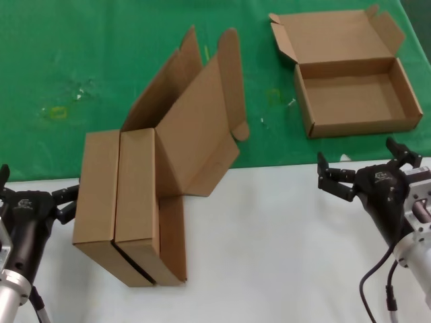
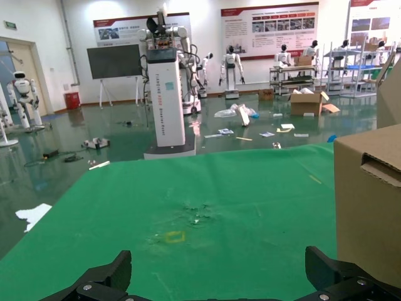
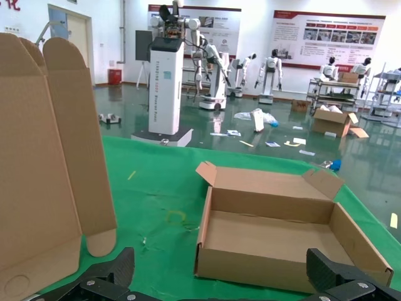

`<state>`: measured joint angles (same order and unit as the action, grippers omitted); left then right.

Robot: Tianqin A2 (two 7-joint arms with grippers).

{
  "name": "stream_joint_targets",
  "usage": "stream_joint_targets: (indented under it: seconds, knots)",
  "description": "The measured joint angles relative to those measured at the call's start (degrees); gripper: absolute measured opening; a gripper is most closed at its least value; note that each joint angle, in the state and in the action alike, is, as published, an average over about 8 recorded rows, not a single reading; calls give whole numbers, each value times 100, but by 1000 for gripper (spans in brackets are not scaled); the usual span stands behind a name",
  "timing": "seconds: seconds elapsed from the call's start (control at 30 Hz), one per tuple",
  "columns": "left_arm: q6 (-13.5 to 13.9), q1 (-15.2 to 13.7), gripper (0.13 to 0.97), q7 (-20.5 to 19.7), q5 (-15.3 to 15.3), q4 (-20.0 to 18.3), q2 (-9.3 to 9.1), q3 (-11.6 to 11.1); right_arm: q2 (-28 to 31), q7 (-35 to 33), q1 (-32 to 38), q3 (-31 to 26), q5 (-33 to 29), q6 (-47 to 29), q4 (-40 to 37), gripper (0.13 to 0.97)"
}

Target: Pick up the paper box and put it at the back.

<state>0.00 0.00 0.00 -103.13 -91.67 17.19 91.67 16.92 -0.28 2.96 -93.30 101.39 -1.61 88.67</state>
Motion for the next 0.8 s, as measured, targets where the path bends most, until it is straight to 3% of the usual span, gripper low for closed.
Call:
stream_joint_targets:
  seconds: [0.8]
  knots:
    - [0,0,966,0,0,0,0,0,0,0,0,0,0,0,0,966]
